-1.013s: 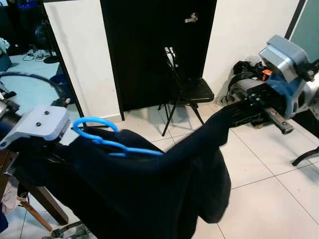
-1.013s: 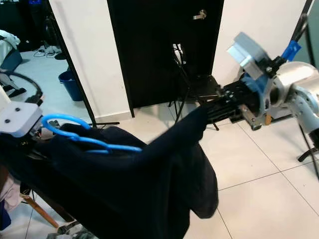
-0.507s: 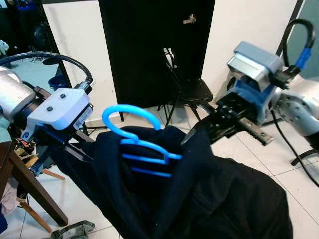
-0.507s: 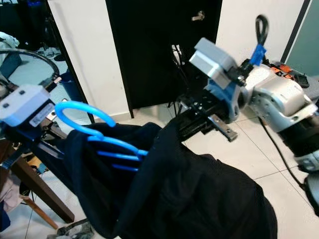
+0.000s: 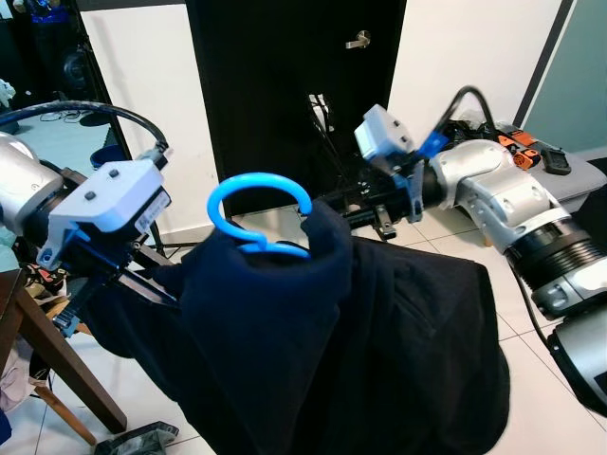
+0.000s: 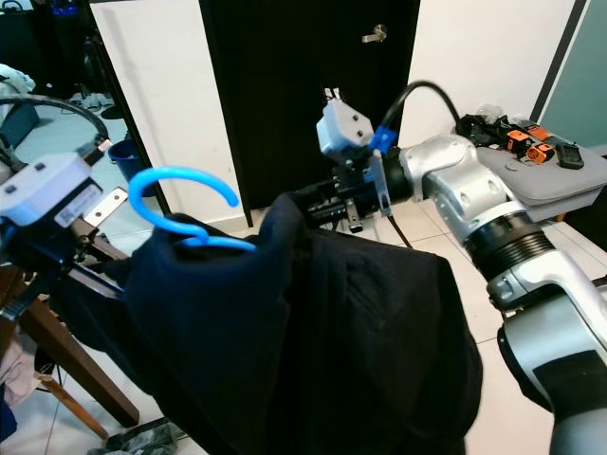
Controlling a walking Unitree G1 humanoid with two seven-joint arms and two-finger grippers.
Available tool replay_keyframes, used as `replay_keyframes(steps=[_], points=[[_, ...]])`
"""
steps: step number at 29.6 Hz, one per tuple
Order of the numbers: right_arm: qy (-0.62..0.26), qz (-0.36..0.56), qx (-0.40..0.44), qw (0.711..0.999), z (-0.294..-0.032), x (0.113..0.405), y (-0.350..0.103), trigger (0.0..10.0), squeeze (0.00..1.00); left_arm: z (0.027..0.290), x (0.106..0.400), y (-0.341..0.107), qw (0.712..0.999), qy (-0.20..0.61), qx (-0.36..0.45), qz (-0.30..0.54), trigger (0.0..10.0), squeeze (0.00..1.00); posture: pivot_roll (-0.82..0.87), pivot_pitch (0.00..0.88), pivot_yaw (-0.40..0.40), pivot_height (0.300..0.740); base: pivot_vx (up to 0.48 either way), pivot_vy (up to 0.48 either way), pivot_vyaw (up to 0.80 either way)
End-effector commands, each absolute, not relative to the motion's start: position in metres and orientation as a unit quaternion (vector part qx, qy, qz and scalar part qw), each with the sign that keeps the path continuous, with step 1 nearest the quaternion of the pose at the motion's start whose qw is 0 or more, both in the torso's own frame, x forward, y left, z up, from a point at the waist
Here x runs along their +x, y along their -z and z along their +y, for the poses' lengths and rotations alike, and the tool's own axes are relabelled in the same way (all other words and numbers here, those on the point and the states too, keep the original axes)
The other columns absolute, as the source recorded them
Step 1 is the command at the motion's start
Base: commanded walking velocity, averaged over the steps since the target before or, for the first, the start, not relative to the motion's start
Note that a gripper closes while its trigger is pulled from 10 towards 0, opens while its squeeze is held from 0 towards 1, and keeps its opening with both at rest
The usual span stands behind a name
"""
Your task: Hang hanger
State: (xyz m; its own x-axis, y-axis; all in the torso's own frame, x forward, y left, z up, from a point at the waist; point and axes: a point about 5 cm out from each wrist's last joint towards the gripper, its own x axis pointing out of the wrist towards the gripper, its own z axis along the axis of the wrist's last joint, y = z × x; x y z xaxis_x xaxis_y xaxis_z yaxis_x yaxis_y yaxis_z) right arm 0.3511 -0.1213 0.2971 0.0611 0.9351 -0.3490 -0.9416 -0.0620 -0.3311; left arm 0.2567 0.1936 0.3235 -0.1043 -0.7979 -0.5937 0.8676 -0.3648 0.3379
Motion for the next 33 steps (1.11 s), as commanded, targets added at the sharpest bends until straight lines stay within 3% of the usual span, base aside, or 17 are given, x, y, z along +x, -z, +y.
replay_keyframes(steps=[1,4,11,12,16,18,19,22,23,24,25,27,28,29,31,32,33], points=[[-0.670,0.023,-0.248,0.700,-0.121,0.354,-0.287,10.0,1.00,0.188,0.258,-0.332,0.554,0.746,0.370,0.006,10.0,0.00,-0.07,0.000,0.011,0.740,0.000,0.000,0.00],[-0.660,0.025,-0.247,0.709,-0.122,0.356,-0.285,10.0,1.00,0.188,0.260,-0.332,0.558,0.744,0.368,0.001,10.0,0.00,-0.07,0.000,0.010,0.740,0.000,0.000,0.00],[-0.664,0.042,-0.265,0.698,-0.127,0.358,-0.271,10.0,1.00,0.187,0.264,-0.333,0.573,0.735,0.363,-0.013,10.0,0.00,-0.07,0.000,0.010,0.740,0.000,0.000,0.00],[-0.647,0.042,-0.279,0.708,-0.131,0.363,-0.270,10.0,1.00,0.189,0.267,-0.333,0.582,0.727,0.363,-0.014,10.0,0.00,-0.07,0.000,0.011,0.740,0.000,0.000,0.00],[-0.509,0.024,-0.304,0.805,-0.165,0.385,-0.289,10.0,1.00,0.203,0.283,-0.331,0.642,0.677,0.359,-0.010,10.0,0.00,-0.07,0.000,0.012,0.740,0.000,0.000,0.00],[-0.509,0.024,-0.304,0.805,-0.165,0.385,-0.289,10.0,1.00,0.203,0.283,-0.331,0.642,0.677,0.359,-0.010,10.0,0.00,-0.07,0.000,0.012,0.740,0.000,0.000,0.00],[-0.472,0.022,-0.305,0.827,-0.174,0.389,-0.294,10.0,1.00,0.207,0.285,-0.331,0.654,0.667,0.357,-0.008,10.0,0.00,-0.07,0.000,0.013,0.740,0.000,0.000,0.00],[-0.432,0.022,-0.306,0.848,-0.185,0.392,-0.297,10.0,1.00,0.212,0.286,-0.329,0.663,0.658,0.356,-0.006,10.0,0.00,-0.07,0.000,0.014,0.740,0.000,0.000,0.00],[-0.376,0.027,-0.309,0.873,-0.203,0.395,-0.299,10.0,1.00,0.216,0.286,-0.328,0.674,0.651,0.351,-0.006,10.0,0.00,-0.07,0.000,0.014,0.740,0.000,0.000,0.00],[-0.376,0.027,-0.309,0.873,-0.203,0.395,-0.299,10.0,1.00,0.216,0.286,-0.328,0.674,0.651,0.351,-0.006,10.0,0.00,-0.07,0.000,0.014,0.740,0.000,0.000,0.00],[-0.318,0.037,-0.304,0.897,-0.224,0.395,-0.300,10.0,1.00,0.220,0.285,-0.327,0.686,0.641,0.344,-0.005,10.0,0.00,-0.08,0.000,0.013,0.740,0.000,0.000,0.00],[-0.318,0.037,-0.304,0.897,-0.224,0.395,-0.300,10.0,1.00,0.220,0.285,-0.327,0.686,0.641,0.344,-0.005,10.0,0.00,-0.08,0.000,0.013,0.740,0.000,0.000,0.00],[-0.264,0.052,-0.309,0.912,-0.247,0.393,-0.298,10.0,1.00,0.225,0.284,-0.325,0.699,0.631,0.337,-0.003,10.0,0.00,-0.08,0.000,0.015,0.740,0.000,0.000,0.00],[-0.206,0.067,-0.319,0.923,-0.270,0.390,-0.295,10.0,0.94,0.228,0.282,-0.321,0.708,0.625,0.328,0.000,10.0,0.00,-0.08,0.000,0.015,0.740,0.000,0.000,0.00],[-0.206,0.067,-0.319,0.923,-0.270,0.390,-0.295,10.0,0.94,0.228,0.282,-0.321,0.708,0.625,0.328,0.000,10.0,0.00,-0.08,0.000,0.015,0.740,0.000,0.000,0.00],[-0.160,0.080,-0.319,0.931,-0.287,0.386,-0.291,10.0,0.60,0.230,0.280,-0.317,0.710,0.629,0.318,0.004,10.0,0.00,-0.09,0.000,0.018,0.740,0.000,0.000,0.00],[-0.140,0.095,-0.321,0.932,-0.297,0.384,-0.285,10.0,0.40,0.228,0.276,-0.314,0.703,0.643,0.304,0.005,10.0,0.00,-0.09,0.000,0.018,0.740,0.000,0.000,0.00]])
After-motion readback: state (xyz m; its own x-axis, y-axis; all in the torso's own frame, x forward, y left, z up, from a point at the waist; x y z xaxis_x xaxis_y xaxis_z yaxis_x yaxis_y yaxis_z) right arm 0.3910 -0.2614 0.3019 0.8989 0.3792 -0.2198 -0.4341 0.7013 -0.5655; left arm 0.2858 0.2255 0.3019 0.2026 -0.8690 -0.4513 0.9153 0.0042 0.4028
